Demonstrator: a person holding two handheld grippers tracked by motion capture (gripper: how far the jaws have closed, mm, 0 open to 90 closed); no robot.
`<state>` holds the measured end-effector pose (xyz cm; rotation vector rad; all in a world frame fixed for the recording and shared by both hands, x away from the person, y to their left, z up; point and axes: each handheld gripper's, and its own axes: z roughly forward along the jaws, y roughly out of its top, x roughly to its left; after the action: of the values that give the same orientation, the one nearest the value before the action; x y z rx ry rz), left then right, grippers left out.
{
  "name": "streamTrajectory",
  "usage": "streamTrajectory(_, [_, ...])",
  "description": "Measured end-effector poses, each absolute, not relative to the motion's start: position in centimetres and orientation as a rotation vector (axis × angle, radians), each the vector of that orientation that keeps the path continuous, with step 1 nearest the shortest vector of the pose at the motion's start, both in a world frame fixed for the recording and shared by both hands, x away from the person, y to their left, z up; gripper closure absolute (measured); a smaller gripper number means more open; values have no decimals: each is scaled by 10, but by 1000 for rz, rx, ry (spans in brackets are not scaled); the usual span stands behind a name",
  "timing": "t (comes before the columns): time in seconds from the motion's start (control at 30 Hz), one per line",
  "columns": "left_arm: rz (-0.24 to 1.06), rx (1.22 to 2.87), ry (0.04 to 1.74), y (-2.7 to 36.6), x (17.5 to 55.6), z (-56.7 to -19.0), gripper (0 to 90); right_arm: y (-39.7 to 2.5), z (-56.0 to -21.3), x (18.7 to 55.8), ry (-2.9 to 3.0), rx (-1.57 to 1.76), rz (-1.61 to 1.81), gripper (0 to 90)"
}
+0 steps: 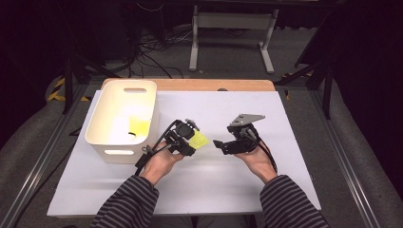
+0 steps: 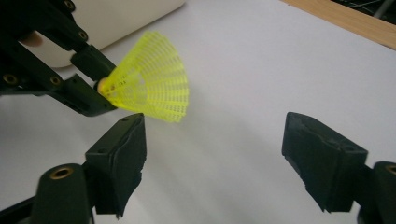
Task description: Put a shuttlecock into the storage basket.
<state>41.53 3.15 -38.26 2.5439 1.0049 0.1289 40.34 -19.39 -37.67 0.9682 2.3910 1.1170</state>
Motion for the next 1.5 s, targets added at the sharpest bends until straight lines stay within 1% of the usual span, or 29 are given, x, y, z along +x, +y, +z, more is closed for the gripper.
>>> streamTrajectory(0.3, [109,2533,1027,37,413,-377,649,-212,-383,387,2316,968,1165,189])
streamTrajectory(0.6, [118,2530,1023,39,408,-370,648,-229,-388,368,2255,968,1223,156])
streamTrajectory(0.93, [111,2523,1030,41,408,-367,648,-248,-405,356,2203,1006,1257,143])
streamTrajectory(1.13, [97,2533,1029,41,408,-368,648,-252,-414,354,2205,1020,1265,135])
streamTrajectory(1.27, [83,2516,1027,41,406,-366,648,-254,-418,348,2189,1017,1285,139])
streamTrajectory(1.5, [97,2507,1033,43,405,-358,649,-264,-420,341,2144,1028,1327,133])
